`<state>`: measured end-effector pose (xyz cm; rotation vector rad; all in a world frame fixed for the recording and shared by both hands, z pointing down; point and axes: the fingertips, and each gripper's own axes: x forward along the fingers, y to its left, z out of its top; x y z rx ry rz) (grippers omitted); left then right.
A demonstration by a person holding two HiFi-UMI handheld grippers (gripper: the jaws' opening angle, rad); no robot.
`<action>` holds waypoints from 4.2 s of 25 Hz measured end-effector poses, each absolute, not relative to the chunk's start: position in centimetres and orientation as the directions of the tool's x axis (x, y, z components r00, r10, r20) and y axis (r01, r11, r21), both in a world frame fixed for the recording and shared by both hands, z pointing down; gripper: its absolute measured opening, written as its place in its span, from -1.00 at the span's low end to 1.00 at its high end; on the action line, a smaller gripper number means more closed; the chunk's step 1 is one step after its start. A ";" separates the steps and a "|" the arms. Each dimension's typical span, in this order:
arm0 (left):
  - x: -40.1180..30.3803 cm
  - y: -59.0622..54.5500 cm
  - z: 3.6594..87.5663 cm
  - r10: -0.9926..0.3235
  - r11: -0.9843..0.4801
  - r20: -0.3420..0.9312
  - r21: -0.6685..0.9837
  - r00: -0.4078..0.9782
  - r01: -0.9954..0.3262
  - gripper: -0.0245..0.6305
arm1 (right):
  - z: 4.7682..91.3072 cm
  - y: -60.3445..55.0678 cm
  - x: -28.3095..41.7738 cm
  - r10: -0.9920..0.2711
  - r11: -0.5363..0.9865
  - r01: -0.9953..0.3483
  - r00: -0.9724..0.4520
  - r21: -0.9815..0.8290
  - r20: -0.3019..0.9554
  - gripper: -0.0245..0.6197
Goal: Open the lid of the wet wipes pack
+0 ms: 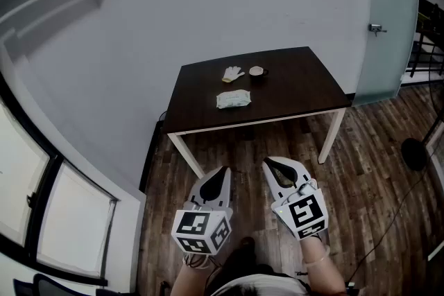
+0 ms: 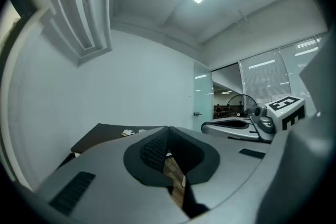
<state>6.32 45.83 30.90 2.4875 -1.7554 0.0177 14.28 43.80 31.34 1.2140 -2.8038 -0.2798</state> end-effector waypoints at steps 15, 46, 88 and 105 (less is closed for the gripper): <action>3.5 36.6 32.4 -0.924 -0.369 0.069 0.104 0.377 -0.923 -0.88 | 33.0 35.2 10.6 -0.725 0.683 -0.714 -0.689 0.150 0.021 -0.93; -9.0 15.2 33.0 -0.901 -0.417 0.065 0.139 0.428 -0.898 -0.88 | 33.4 13.9 -1.0 -0.771 0.635 -0.761 -0.636 0.137 0.039 -0.92; -6.3 -19.4 41.0 -0.941 -0.244 0.188 0.203 0.282 -0.948 -0.88 | 40.8 -20.9 -0.9 -0.583 0.812 -0.575 -0.796 0.101 0.162 -0.92; -8.9 -25.4 49.0 -0.856 -0.329 0.343 0.217 0.387 -0.919 -0.88 | 46.6 -27.2 -5.4 -0.551 0.834 -0.523 -0.785 0.175 0.282 -0.81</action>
